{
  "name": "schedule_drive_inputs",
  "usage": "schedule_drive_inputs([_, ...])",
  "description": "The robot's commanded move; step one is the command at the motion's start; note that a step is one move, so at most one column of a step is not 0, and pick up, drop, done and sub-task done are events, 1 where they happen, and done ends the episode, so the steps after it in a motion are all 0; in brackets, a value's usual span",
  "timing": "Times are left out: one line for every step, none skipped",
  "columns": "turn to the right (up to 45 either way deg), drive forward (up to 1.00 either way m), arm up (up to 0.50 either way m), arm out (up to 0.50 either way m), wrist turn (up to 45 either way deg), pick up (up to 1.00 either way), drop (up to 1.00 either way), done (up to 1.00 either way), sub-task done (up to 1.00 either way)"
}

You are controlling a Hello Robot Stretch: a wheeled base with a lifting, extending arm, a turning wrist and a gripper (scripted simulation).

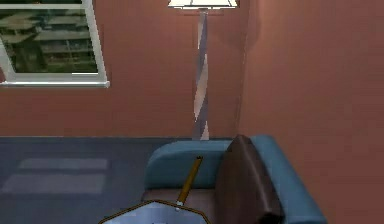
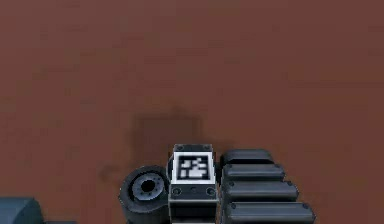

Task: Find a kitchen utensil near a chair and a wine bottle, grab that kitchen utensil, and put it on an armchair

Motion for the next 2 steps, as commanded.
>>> schedule_drive_inputs([3.0, 0.00, 0.00, 0.00, 0.0, 0.00, 0.00, 0.00, 0.00])
schedule_drive_inputs([36.0, 0.00, 0.00, 0.00, 0.0, 0.00, 0.00, 0.00, 0.00])
